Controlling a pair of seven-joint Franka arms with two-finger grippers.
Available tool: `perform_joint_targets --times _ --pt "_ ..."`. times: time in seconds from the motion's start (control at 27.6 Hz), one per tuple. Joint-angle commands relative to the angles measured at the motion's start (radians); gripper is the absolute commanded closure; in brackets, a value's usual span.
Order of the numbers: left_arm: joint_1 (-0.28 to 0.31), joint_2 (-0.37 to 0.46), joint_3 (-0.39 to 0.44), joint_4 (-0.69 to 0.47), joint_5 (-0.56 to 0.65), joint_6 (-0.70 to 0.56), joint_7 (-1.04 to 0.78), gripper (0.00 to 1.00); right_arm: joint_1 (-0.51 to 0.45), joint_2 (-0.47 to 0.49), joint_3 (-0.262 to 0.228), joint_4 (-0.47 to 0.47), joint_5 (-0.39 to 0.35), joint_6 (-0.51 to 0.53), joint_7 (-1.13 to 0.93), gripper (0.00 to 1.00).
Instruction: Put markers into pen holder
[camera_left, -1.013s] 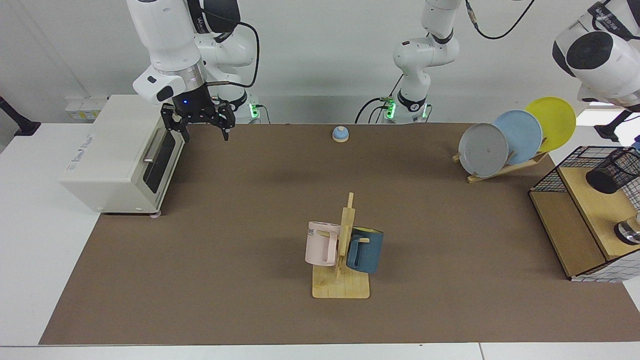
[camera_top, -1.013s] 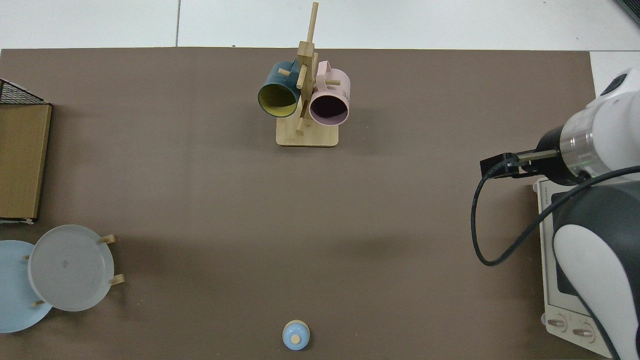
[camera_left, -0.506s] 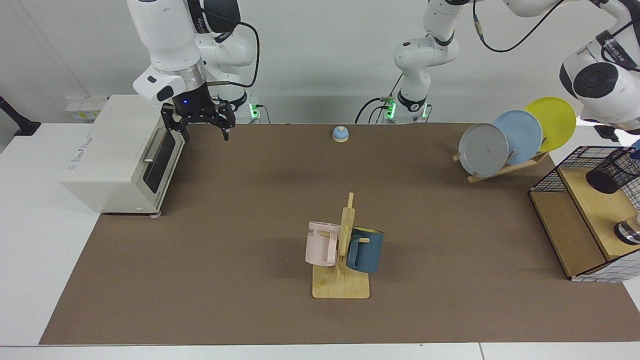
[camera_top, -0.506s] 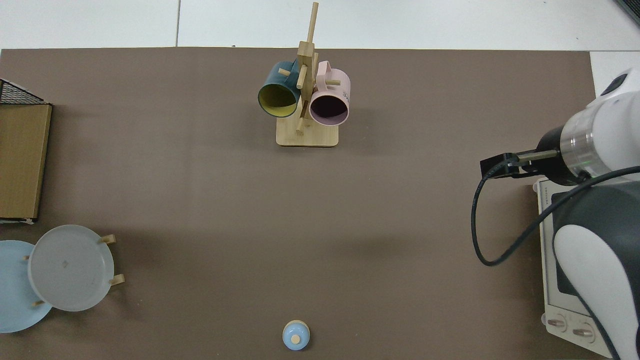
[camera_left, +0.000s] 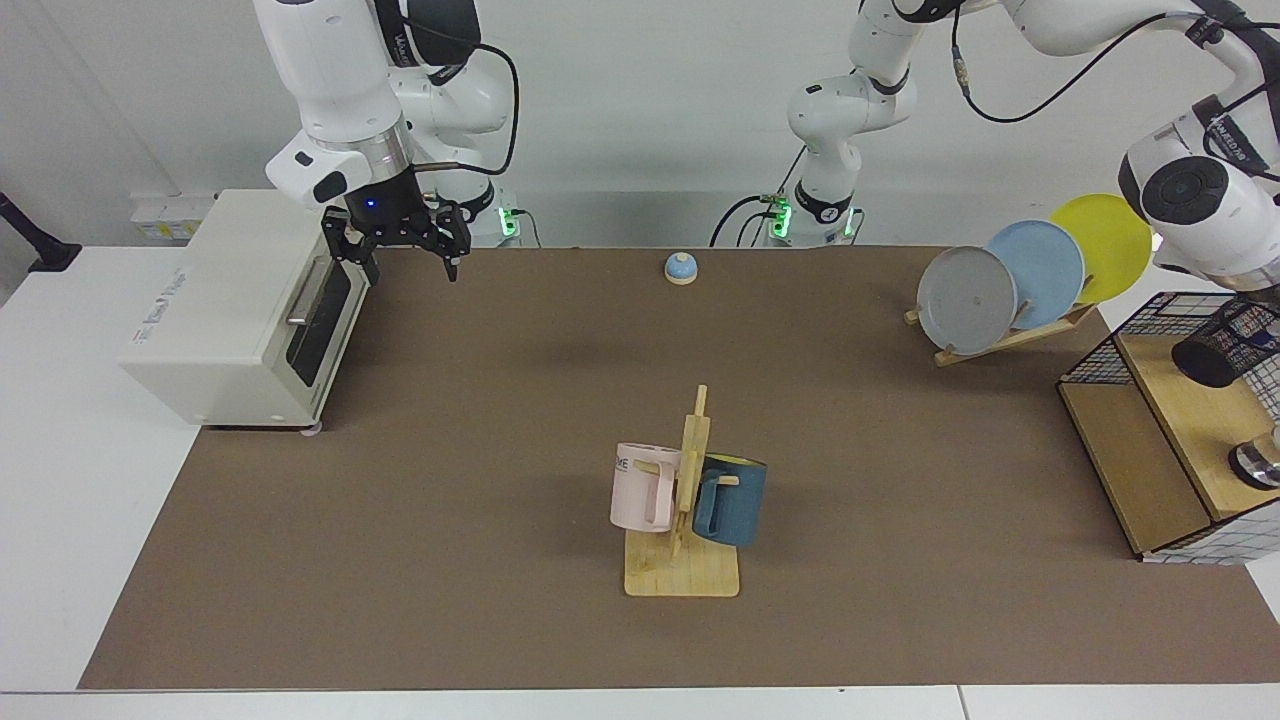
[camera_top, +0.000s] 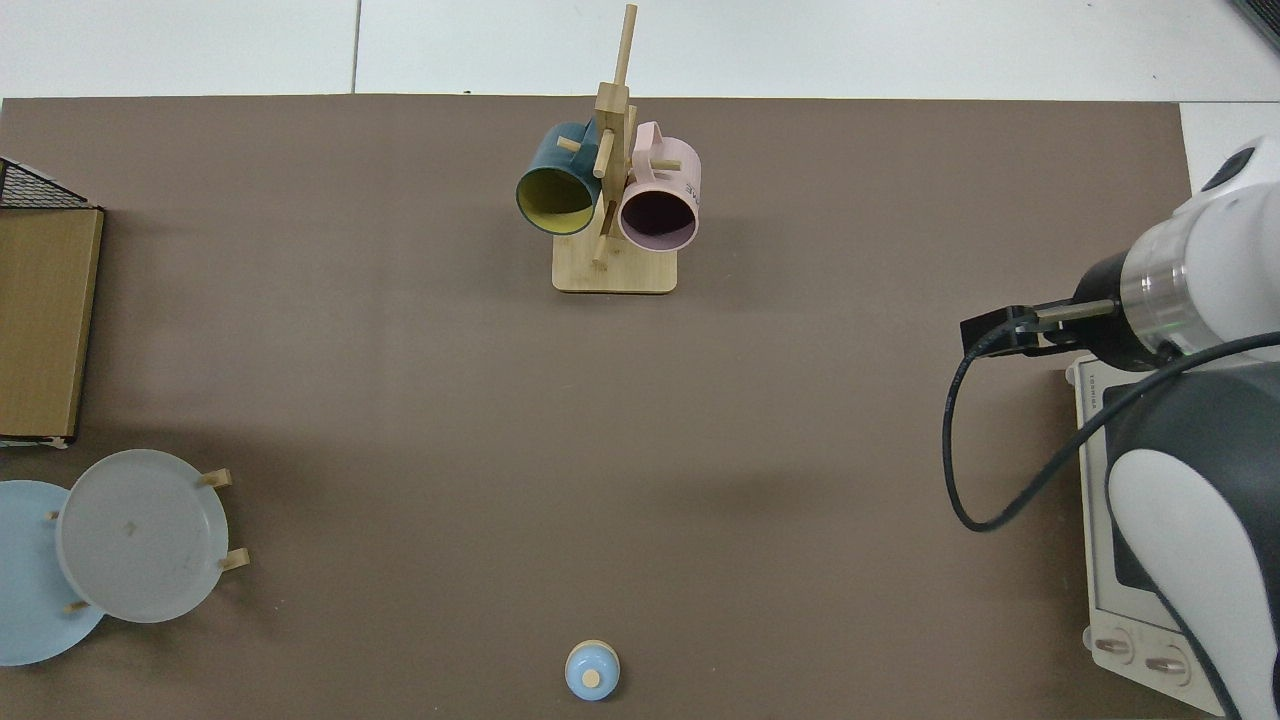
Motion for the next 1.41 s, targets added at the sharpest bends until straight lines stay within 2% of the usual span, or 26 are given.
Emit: perform_joint_targets --times 0.0,0.14,1.05,1.37 --pt "0.039 -0.012 -0.005 -0.043 -0.036 0.058 0.004 1.00 -0.016 0.001 0.010 0.010 0.011 -0.013 -0.021 0.00" --pt "0.047 -0.023 0.004 -0.079 -0.099 0.075 0.006 1.00 -0.016 0.001 0.010 0.010 0.011 -0.013 -0.021 0.00" --pt "0.042 -0.028 0.018 -0.091 -0.163 0.075 0.050 1.00 -0.016 0.001 0.010 0.010 0.011 -0.013 -0.021 0.00" --pt "0.042 -0.028 0.019 -0.091 -0.166 0.072 0.059 0.92 -0.016 0.001 0.009 0.010 0.011 -0.013 -0.021 0.00"
